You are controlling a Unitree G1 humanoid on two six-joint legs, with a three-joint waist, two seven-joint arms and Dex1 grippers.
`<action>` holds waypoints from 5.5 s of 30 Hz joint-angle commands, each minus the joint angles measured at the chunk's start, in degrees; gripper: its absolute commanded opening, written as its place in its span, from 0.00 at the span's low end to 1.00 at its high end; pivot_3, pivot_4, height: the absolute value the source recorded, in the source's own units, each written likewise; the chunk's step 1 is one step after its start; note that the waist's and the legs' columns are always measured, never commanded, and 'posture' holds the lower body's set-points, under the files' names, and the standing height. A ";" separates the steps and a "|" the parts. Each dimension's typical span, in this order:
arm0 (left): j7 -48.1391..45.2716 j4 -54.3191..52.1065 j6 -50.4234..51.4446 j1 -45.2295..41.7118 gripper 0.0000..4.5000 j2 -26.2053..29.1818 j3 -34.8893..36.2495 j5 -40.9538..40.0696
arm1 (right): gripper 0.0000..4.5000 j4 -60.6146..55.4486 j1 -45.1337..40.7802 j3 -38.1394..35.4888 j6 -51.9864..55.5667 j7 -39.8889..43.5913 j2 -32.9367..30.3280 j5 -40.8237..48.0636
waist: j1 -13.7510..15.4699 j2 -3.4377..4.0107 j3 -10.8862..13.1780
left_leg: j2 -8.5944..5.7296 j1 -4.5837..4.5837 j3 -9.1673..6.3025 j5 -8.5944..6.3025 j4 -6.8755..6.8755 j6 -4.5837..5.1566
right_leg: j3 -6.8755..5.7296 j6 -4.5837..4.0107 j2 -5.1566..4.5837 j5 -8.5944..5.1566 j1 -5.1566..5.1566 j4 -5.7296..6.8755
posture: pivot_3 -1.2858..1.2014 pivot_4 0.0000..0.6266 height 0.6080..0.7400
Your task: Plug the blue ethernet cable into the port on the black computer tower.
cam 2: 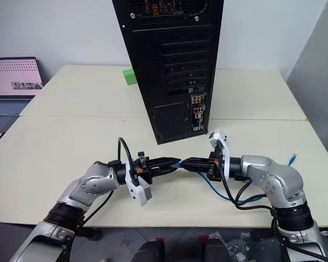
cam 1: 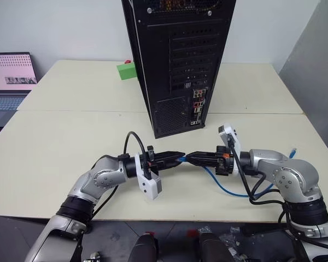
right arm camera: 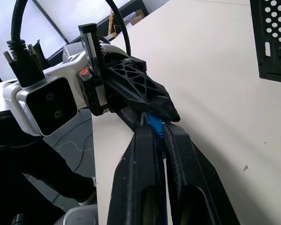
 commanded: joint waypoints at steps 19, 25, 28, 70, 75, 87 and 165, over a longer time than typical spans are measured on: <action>3.08 -2.14 -0.24 -0.89 0.07 0.43 -0.06 1.23 | 0.41 0.62 -1.46 -1.59 2.90 0.49 -0.81 4.62 | -0.01 0.00 0.00 | 0.00 0.00 0.00 0.00 0.00 0.00 | 0.00 0.00 0.00 0.00 0.00 0.00 | 0.52 0.24 1.00; 3.51 -2.31 -0.28 -0.77 0.07 0.57 -0.13 1.54 | 0.24 0.92 -1.77 -1.27 2.98 -0.15 -0.11 4.86 | -0.01 0.00 0.00 | 0.00 0.00 0.00 0.00 0.00 0.00 | 0.00 0.00 0.00 0.00 0.00 0.00 | 0.52 0.24 1.00; 3.54 -2.42 -0.35 -0.68 0.07 0.63 -0.23 1.55 | 0.06 1.14 -1.93 -1.32 3.05 -0.48 0.22 5.09 | 0.00 0.00 0.00 | 0.00 0.00 0.00 0.00 0.00 0.00 | 0.00 0.00 0.00 0.00 0.00 0.00 | 0.52 0.24 1.00; 9.94 -33.28 78.54 6.38 0.88 -13.46 5.84 -29.25 | 0.00 -4.37 -4.01 -5.67 -9.27 -42.57 18.12 -16.63 | -0.05 0.00 0.00 | 0.00 -0.02 -0.04 0.01 -0.01 -0.01 | 0.01 0.00 0.02 0.00 -0.03 0.05 | 0.52 0.24 1.00; 11.73 -35.35 82.23 5.03 0.88 -15.82 6.41 -29.32 | 0.00 -3.76 -5.09 -4.95 -9.20 -46.33 20.76 -19.71 | -0.03 0.00 0.00 | 0.00 -0.02 -0.04 0.01 -0.02 -0.01 | 0.01 0.00 0.02 0.00 -0.03 0.02 | 0.52 0.24 1.00; 11.49 -36.43 82.89 4.53 0.88 -16.79 6.32 -28.53 | 0.00 -2.73 -6.17 -6.74 -7.06 -51.69 27.43 -20.24 | -0.09 0.00 0.00 | 0.01 -0.01 -0.03 0.01 -0.03 -0.01 | 0.03 -0.01 0.02 0.00 -0.05 0.03 | 0.52 0.24 1.00; 8.82 -35.86 80.79 5.23 0.88 -16.98 7.28 -27.82 | 0.00 8.23 -10.50 -3.00 -18.13 -52.25 32.07 -29.45 | -0.98 0.01 0.00 | 0.02 -0.01 -0.02 0.00 -0.08 -0.01 | 0.05 0.00 0.04 0.00 -0.10 0.02 | 0.52 0.24 1.00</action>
